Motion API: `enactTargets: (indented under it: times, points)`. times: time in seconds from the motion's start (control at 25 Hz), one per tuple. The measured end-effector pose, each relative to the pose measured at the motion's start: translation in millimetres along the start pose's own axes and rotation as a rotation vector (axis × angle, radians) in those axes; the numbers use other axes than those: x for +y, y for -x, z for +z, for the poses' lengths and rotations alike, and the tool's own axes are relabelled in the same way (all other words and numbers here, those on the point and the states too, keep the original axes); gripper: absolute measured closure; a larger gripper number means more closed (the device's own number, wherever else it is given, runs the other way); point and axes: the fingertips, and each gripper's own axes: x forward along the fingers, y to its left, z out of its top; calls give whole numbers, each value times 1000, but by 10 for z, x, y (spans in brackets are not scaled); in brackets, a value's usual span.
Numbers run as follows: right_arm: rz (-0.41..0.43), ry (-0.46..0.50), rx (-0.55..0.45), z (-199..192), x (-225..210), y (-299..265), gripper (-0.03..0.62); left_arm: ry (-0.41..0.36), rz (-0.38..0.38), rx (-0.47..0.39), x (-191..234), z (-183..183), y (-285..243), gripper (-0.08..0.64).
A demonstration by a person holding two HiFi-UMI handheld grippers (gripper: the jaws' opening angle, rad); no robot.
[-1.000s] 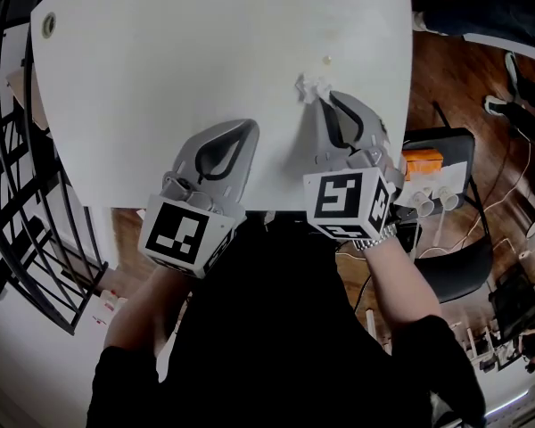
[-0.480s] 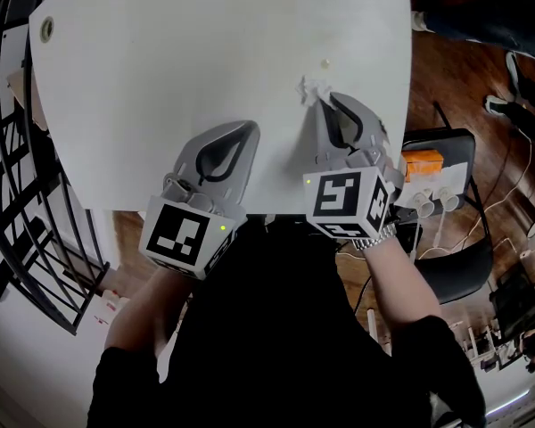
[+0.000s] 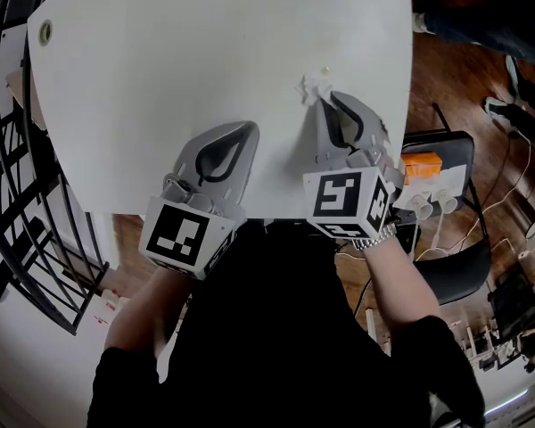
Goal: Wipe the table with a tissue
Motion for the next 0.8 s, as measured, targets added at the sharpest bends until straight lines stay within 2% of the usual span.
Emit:
enactTargets:
  times: [0.8]
  points:
    - [-21,-11,-45,94,-114,-82,565,12,-4,18,56,33,-112,543]
